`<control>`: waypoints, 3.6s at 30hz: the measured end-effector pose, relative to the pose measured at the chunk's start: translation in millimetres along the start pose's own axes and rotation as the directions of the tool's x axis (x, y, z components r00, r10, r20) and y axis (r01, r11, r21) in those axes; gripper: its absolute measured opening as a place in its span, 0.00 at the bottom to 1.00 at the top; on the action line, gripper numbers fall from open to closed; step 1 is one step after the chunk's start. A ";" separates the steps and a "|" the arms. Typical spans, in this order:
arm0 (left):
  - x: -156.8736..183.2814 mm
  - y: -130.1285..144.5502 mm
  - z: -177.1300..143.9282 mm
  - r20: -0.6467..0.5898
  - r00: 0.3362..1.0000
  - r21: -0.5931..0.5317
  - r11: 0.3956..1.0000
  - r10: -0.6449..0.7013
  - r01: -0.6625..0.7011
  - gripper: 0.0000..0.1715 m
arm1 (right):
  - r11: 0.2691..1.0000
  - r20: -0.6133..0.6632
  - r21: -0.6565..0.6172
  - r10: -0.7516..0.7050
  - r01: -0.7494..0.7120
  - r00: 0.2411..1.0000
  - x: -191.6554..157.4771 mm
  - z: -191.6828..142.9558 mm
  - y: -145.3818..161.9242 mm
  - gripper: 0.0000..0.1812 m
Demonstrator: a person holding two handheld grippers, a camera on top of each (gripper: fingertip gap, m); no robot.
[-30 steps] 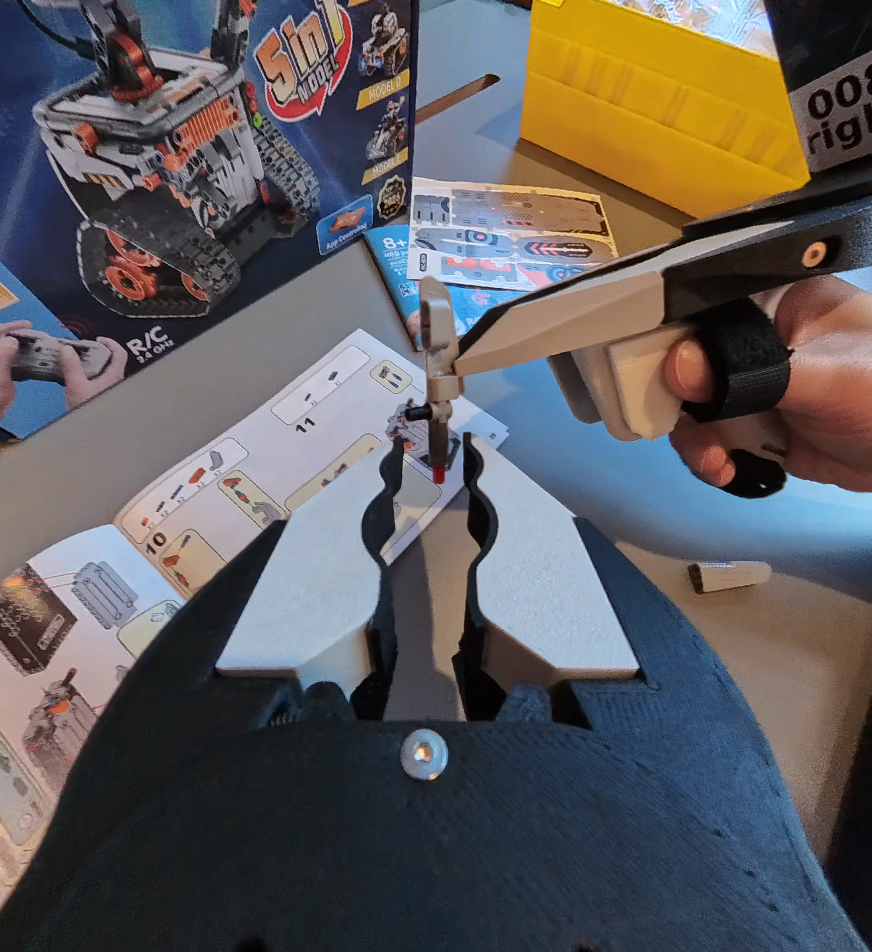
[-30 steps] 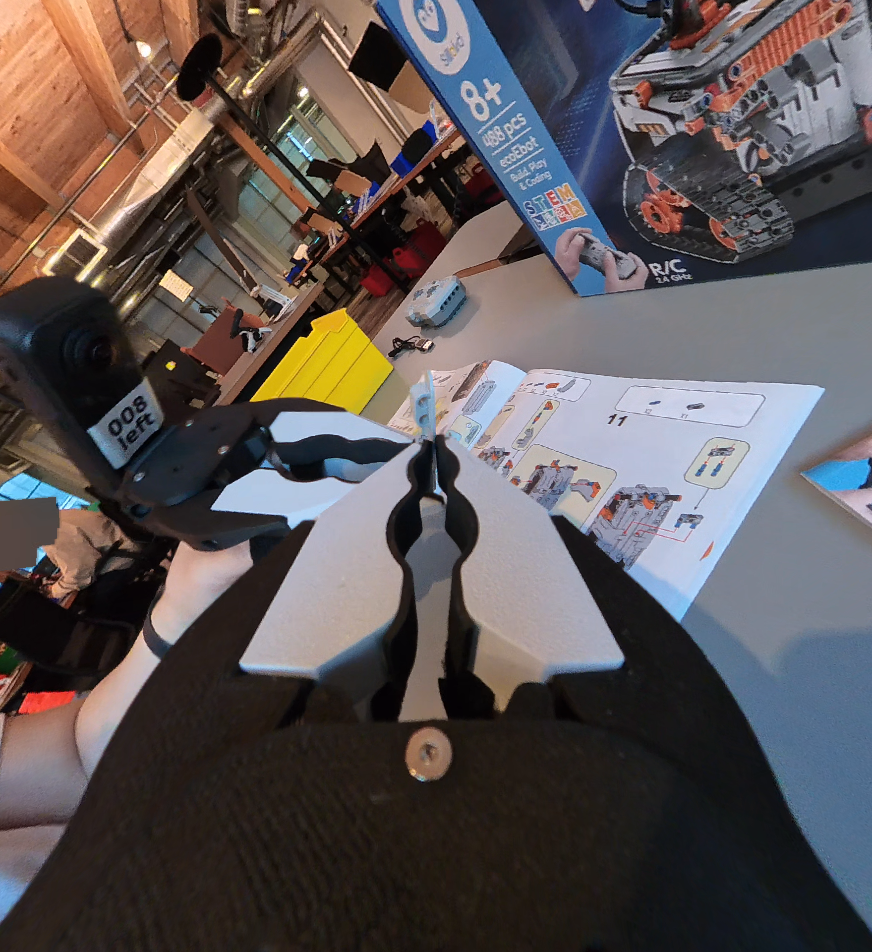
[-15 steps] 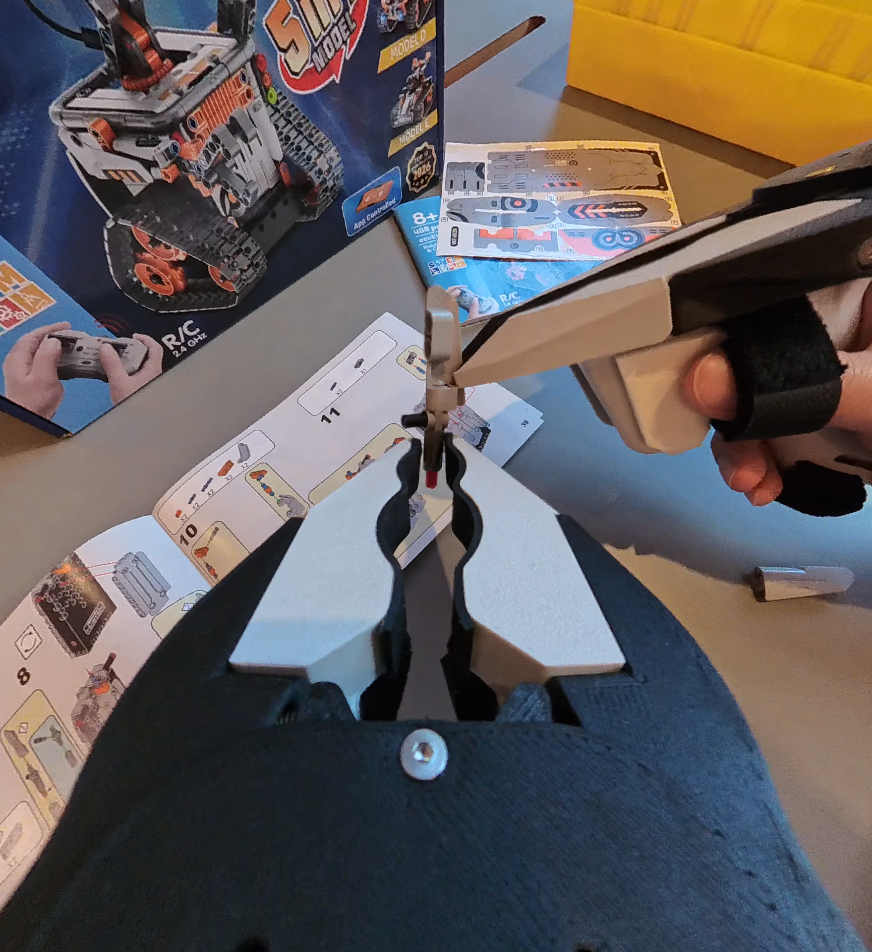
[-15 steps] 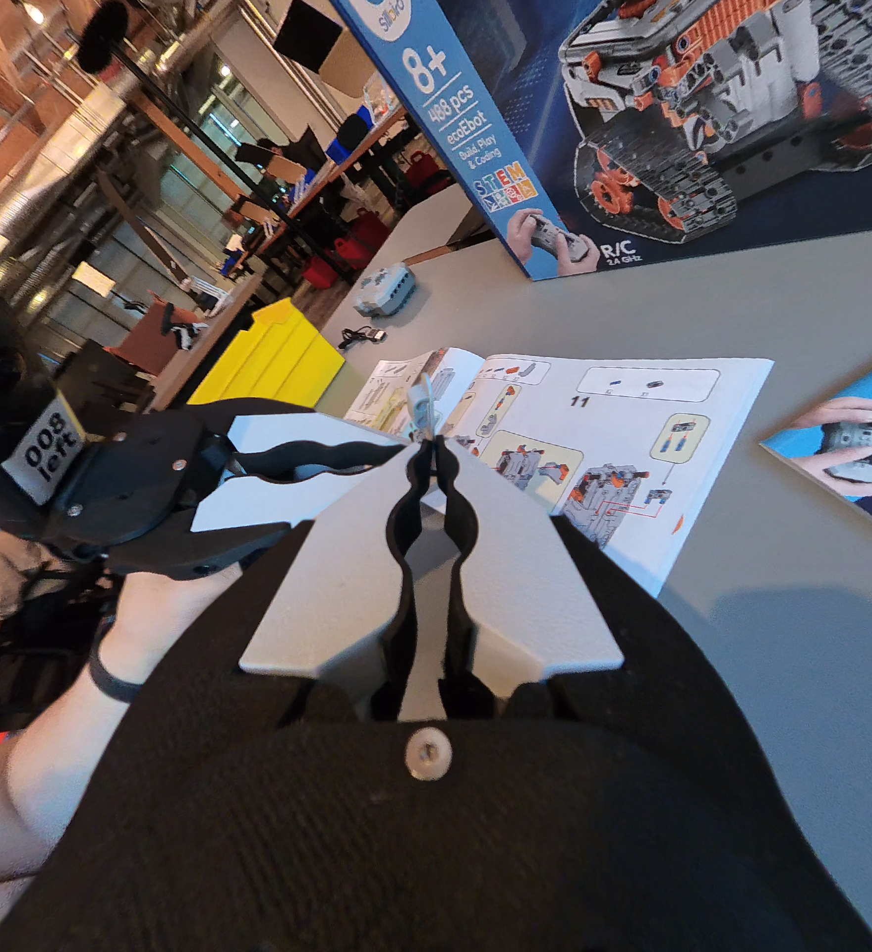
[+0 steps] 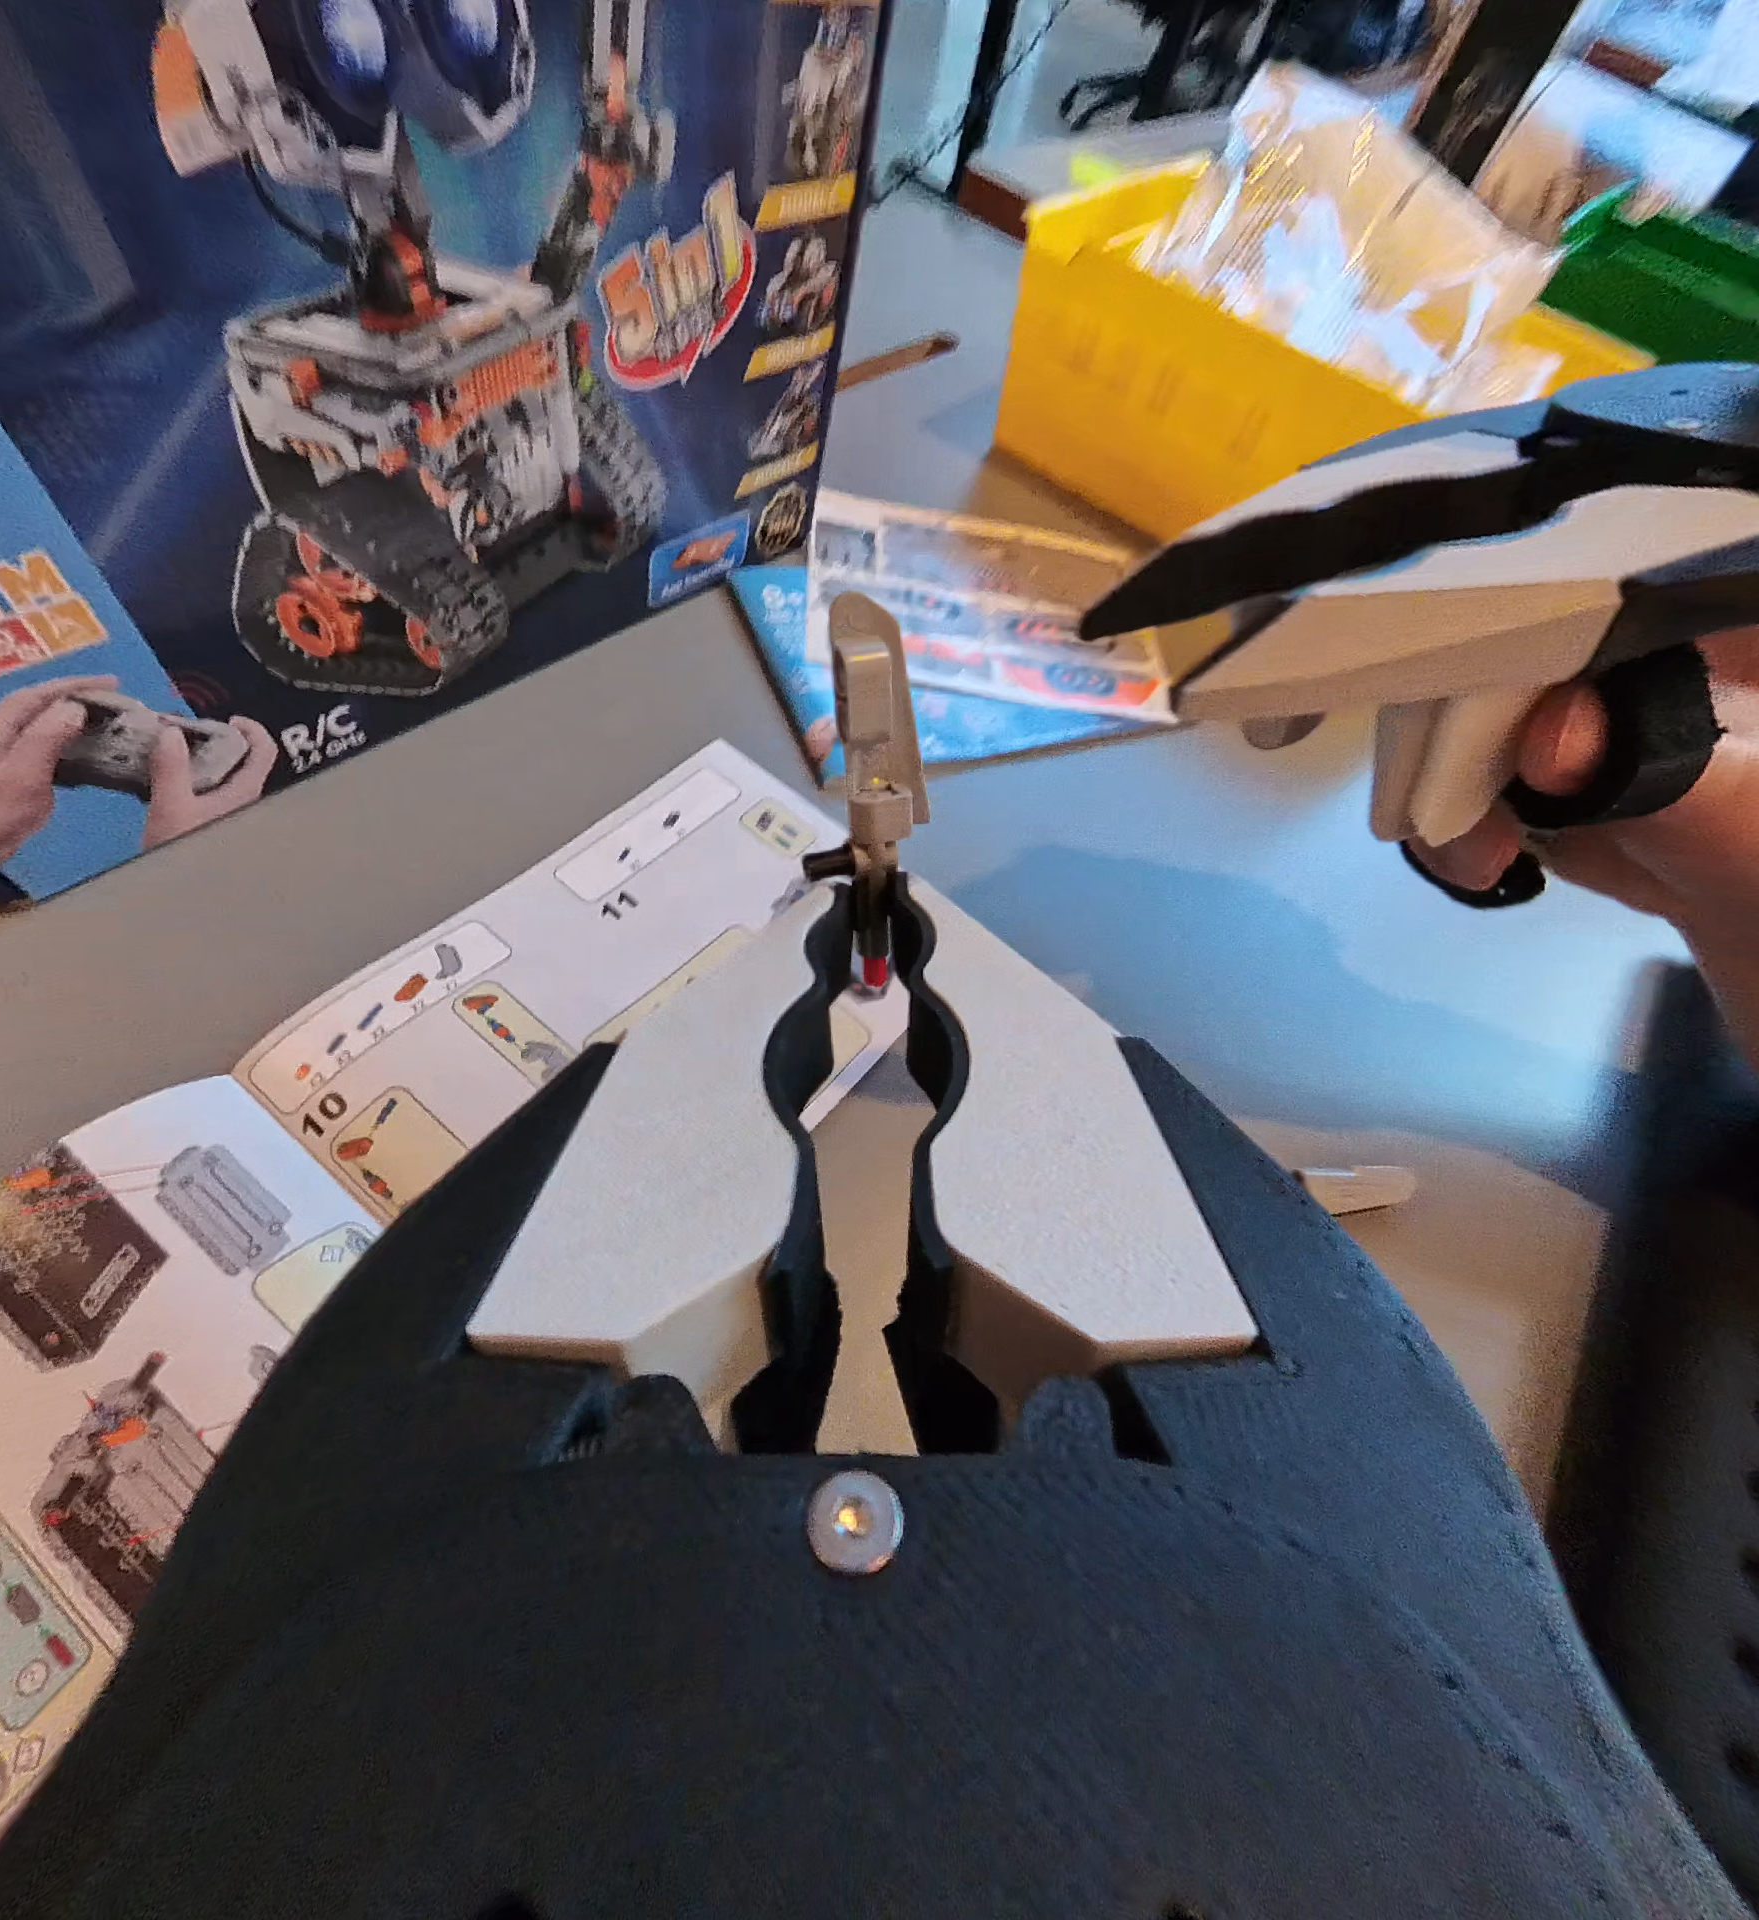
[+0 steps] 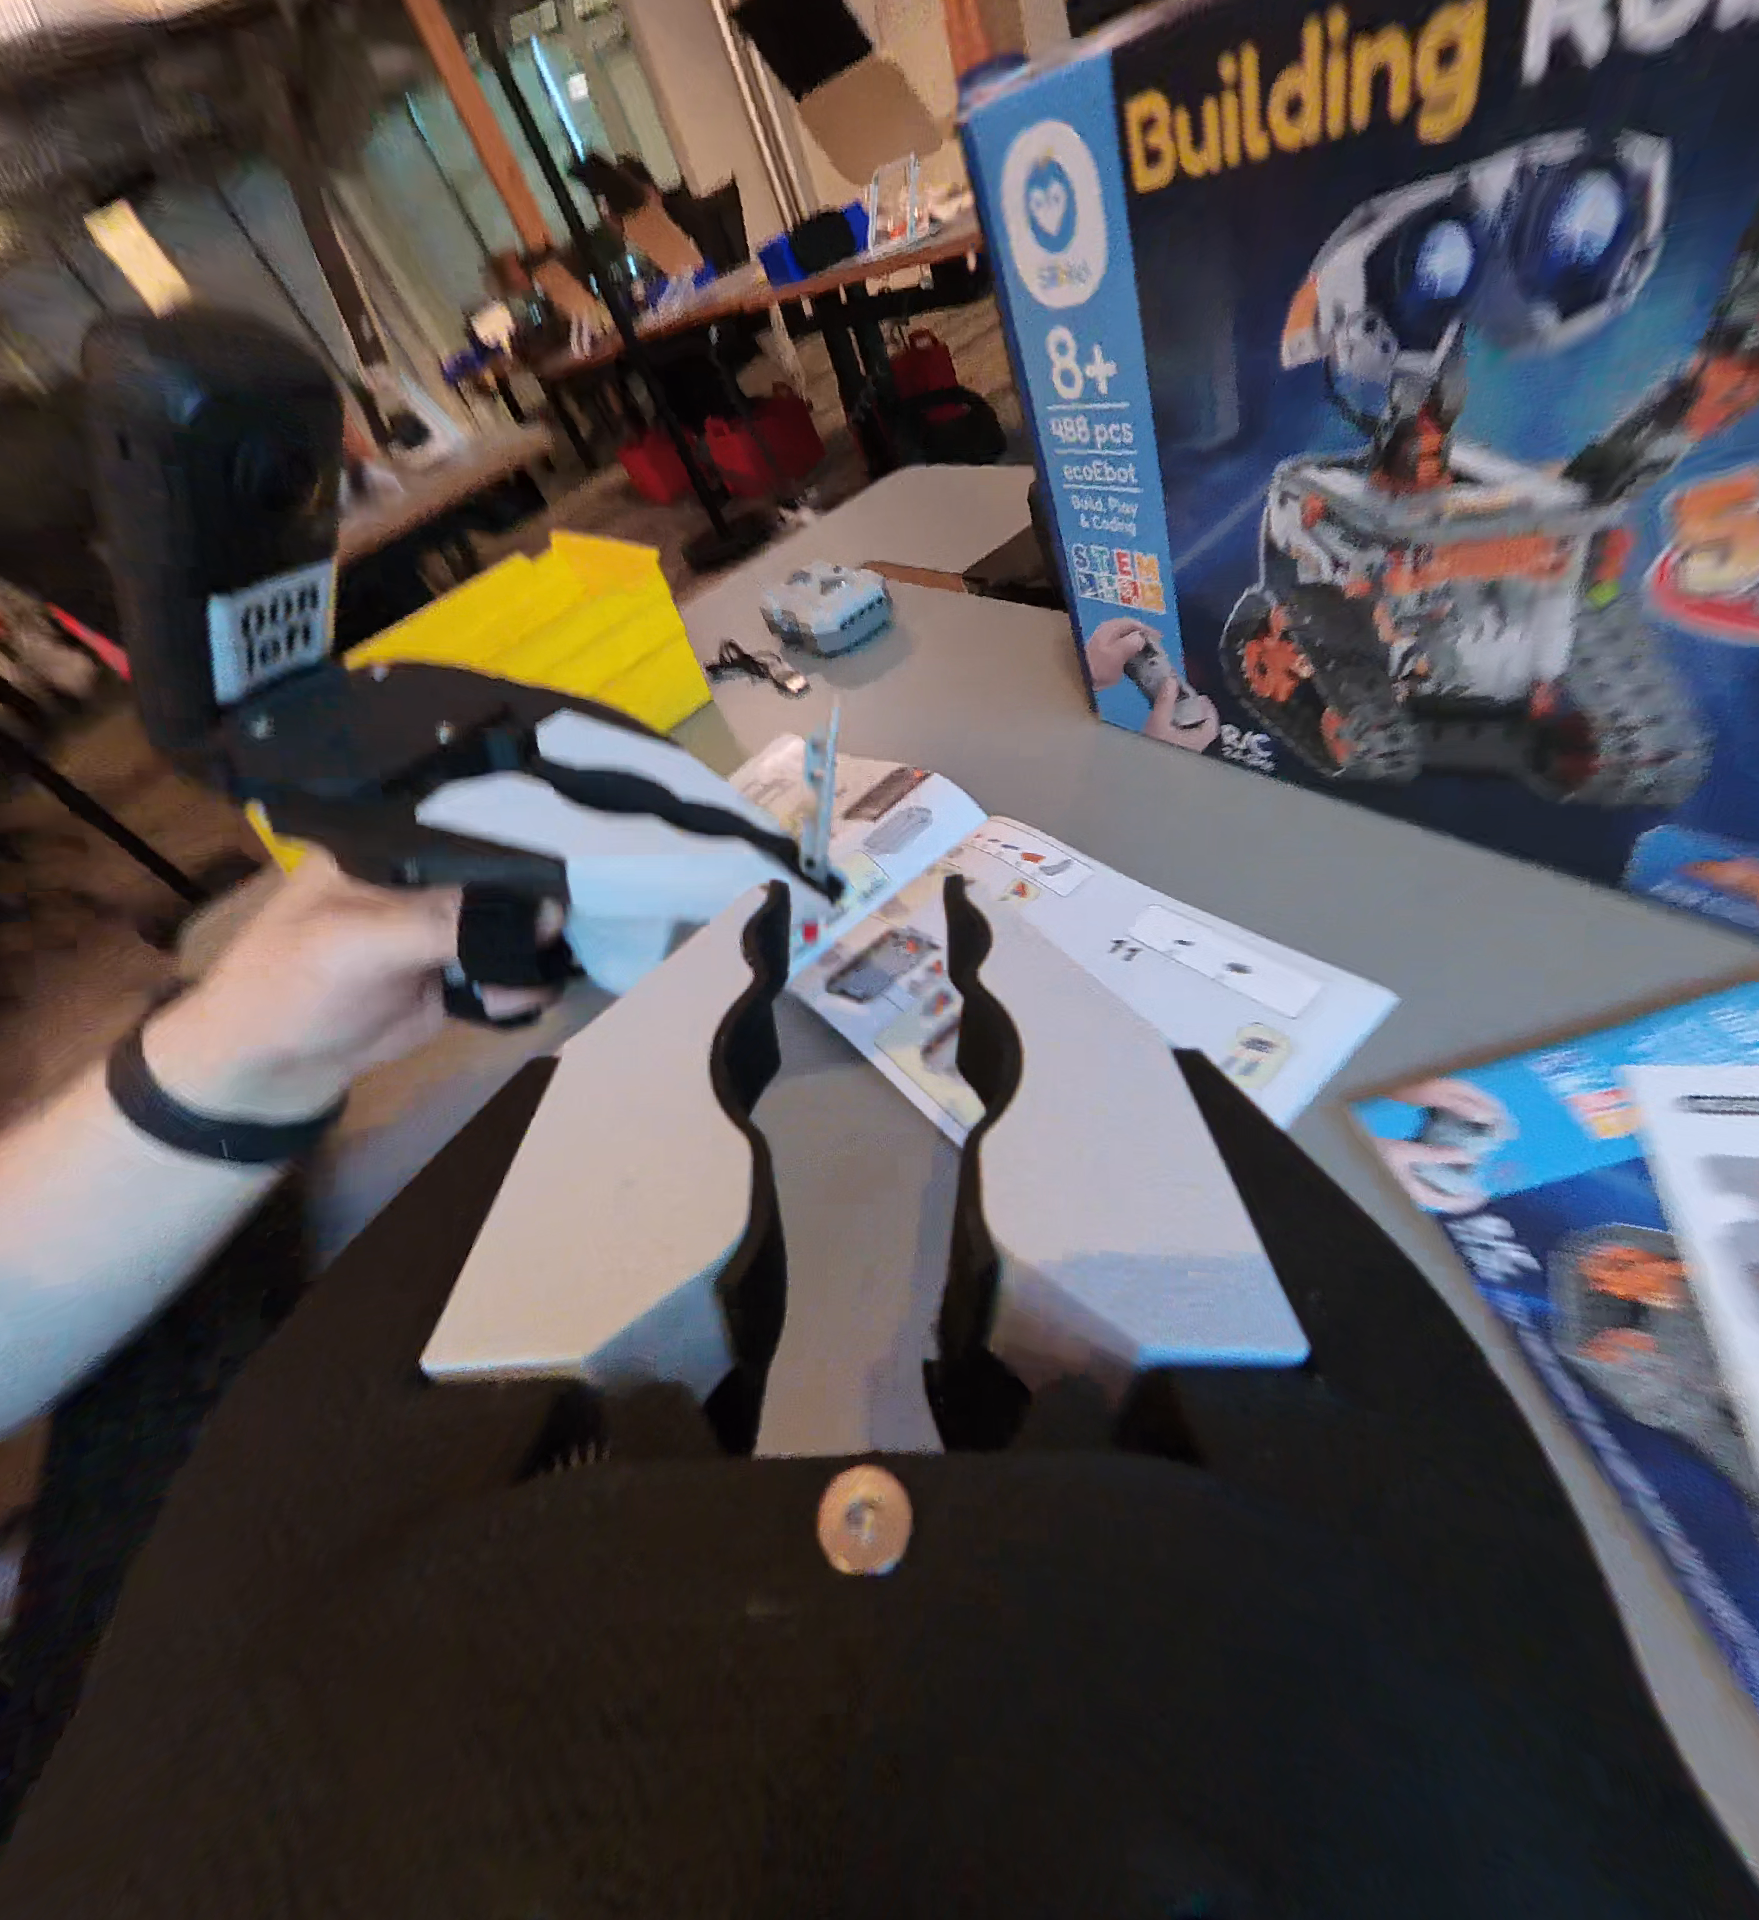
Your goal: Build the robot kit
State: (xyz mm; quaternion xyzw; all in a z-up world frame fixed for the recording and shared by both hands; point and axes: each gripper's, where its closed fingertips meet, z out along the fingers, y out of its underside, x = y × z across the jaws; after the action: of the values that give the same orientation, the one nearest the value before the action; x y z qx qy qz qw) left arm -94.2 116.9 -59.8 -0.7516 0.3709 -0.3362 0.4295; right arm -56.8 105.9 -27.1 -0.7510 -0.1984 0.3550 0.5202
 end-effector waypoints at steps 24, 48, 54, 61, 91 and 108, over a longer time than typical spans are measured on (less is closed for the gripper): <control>15.0 -44.2 -59.2 -0.199 0.979 0.155 0.985 -0.044 0.075 0.03 | 0.827 -0.175 -0.542 -0.282 0.147 0.943 -30.3 -81.5 166.3 0.17; 13.8 -40.8 -56.1 -0.245 0.965 0.140 0.982 -0.093 0.130 0.03 | 0.793 -0.126 -0.589 -0.284 0.158 0.951 -30.6 -74.2 175.5 0.07; 2.1 -41.8 -57.9 -0.204 0.973 0.170 0.975 -0.109 0.145 0.03 | 0.827 0.037 -0.505 -0.265 0.247 0.964 -33.7 -27.6 154.0 0.07; -6.6 -38.6 -53.0 -0.184 0.974 0.182 0.970 -0.129 0.163 0.03 | 0.990 0.322 -0.142 0.027 0.020 0.946 -49.9 27.5 47.6 0.07; -6.4 -50.9 -62.0 -0.325 0.918 0.265 0.910 -0.227 0.319 0.03 | 0.688 0.814 -0.052 0.449 -0.724 0.368 -28.0 8.5 -33.4 0.06; 0.5 -57.1 -66.8 -0.394 0.886 0.275 0.888 -0.245 0.368 0.03 | 0.667 0.813 -0.046 0.458 -0.744 0.360 -33.6 15.6 -29.8 0.06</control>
State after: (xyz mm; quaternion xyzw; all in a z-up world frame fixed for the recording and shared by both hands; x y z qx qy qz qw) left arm -133.6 110.4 18.5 -0.6436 0.2512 -0.5875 0.4213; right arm -88.7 104.8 8.1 -0.4418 -0.0429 0.8334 0.3294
